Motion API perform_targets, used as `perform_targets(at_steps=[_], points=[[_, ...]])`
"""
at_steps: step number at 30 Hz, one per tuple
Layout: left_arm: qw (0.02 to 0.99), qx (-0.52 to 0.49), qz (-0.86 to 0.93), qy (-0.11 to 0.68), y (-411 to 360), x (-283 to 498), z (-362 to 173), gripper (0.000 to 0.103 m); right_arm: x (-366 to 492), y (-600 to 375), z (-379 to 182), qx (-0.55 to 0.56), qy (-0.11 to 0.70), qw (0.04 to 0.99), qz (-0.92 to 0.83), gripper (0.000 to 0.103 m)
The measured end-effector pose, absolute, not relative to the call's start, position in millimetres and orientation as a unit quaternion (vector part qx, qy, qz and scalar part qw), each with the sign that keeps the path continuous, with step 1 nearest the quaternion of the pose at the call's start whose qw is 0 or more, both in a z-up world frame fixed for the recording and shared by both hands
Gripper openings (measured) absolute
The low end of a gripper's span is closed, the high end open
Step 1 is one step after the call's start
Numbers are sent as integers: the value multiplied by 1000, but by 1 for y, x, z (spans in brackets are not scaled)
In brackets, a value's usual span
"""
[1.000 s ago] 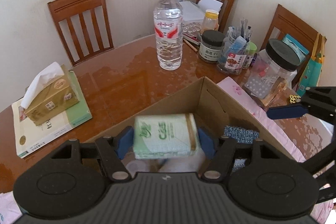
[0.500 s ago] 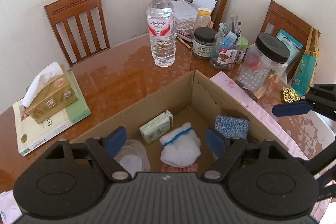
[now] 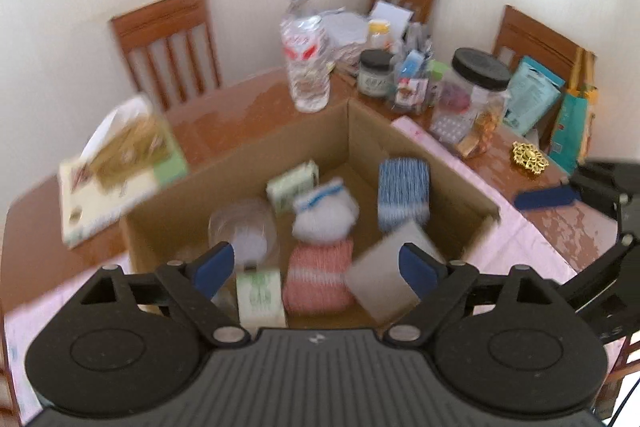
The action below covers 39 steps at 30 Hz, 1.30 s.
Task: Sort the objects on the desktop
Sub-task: 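Withdraw both tools from the box back over the table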
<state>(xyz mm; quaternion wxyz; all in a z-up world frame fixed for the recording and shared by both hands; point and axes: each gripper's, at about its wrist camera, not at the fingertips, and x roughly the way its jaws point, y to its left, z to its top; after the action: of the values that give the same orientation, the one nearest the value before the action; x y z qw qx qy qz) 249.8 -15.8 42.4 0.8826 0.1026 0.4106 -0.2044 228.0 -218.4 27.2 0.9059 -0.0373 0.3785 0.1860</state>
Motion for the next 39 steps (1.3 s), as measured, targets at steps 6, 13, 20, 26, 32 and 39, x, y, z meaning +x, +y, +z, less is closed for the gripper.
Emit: perform_targets(at_steps=[6,13,20,26,32,39], points=[[878,93,-212,419,-12,206,38,92,186,-222,13,-10,401,899,176,96],[882,85,-179,428,-3,173,10,92,156,-216,-10,-5,428,889,164,100],[875,49,-137,462,18,151,-29,93,138,-193,-33,-26,448,877,172,100],[874,34,-93,475,34,139,-49,93,136,-179,-54,-46,469,866,169,100],[876,40,-71,476,38,131,-60,93,133,-168,-72,-52,484,857,171,100],[876,37,-64,476,38,131,-63,93,131,-160,-87,-68,491,852,165,100]])
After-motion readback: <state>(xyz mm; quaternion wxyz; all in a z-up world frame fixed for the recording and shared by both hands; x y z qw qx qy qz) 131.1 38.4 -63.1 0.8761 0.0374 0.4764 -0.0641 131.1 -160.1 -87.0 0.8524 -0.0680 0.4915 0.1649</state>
